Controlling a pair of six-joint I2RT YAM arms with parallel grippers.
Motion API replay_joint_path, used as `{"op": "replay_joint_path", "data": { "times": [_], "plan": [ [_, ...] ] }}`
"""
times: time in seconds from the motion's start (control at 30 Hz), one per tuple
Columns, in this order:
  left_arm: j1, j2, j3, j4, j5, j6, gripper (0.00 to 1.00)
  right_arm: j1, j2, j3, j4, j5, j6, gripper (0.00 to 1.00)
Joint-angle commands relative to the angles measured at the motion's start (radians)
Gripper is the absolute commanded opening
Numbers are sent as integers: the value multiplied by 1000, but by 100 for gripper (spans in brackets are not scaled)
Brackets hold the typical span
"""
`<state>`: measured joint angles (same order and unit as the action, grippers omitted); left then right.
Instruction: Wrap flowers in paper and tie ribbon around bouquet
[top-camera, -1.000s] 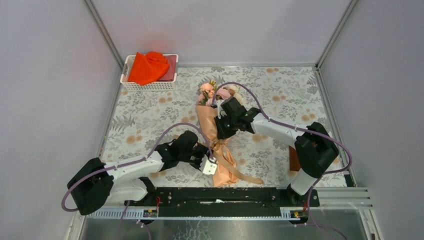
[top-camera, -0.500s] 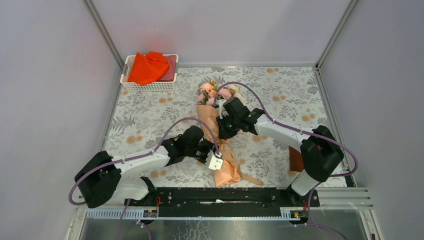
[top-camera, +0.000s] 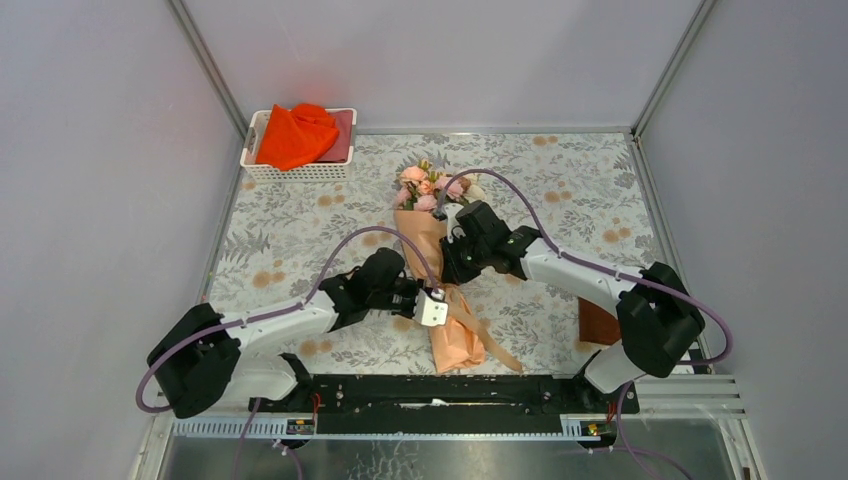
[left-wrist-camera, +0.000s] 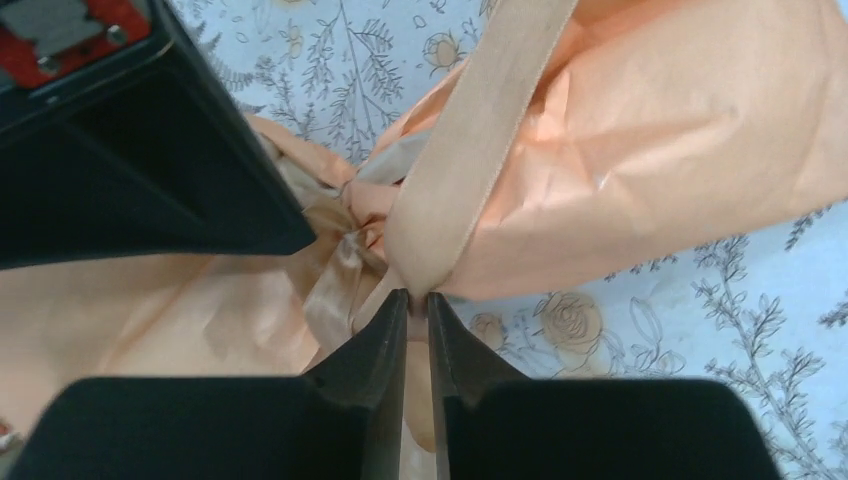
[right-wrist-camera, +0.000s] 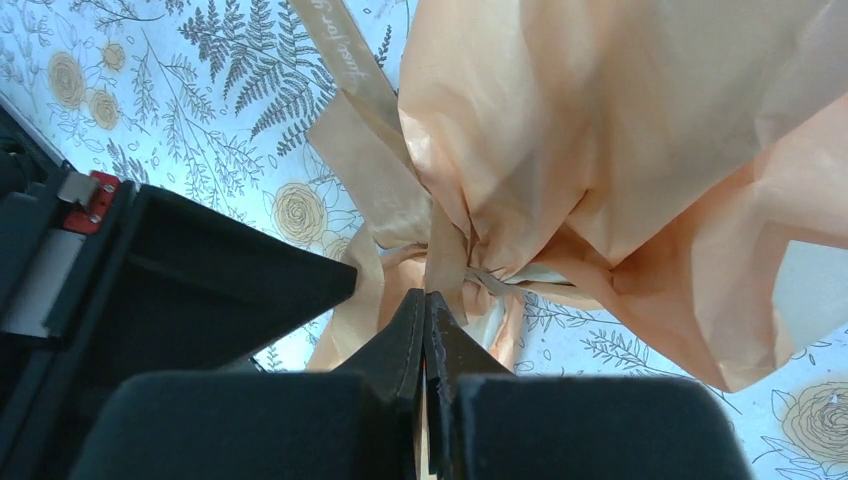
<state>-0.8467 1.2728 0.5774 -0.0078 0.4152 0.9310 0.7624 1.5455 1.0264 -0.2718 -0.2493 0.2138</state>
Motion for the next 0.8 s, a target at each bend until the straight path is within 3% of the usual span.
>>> {"op": "replay_joint_path", "data": {
  "times": [0.0, 0.13, 0.23, 0.3, 0.4, 0.5, 0.77],
  "plan": [
    [12, -64, 43, -75, 50, 29, 25, -11, -66, -23, 59, -33, 31, 0],
    [11, -83, 93, -235, 192, 100, 44, -12, -60, -41, 86, -60, 50, 0],
    [11, -55, 82, -175, 181, 87, 60, -11, -52, -45, 95, -58, 57, 0],
    [11, -40, 53, -61, 180, 62, 64, -12, -55, -52, 104, -52, 62, 0],
    [11, 2, 34, 77, 162, 28, 62, -11, -63, -52, 99, -46, 63, 0],
    [11, 35, 2, 192, 120, 21, 48, -12, -84, -63, 98, -33, 67, 0],
    [10, 59, -24, 134, 117, 131, 43, -15, -121, -94, 120, -15, 84, 0]
  ]
}}
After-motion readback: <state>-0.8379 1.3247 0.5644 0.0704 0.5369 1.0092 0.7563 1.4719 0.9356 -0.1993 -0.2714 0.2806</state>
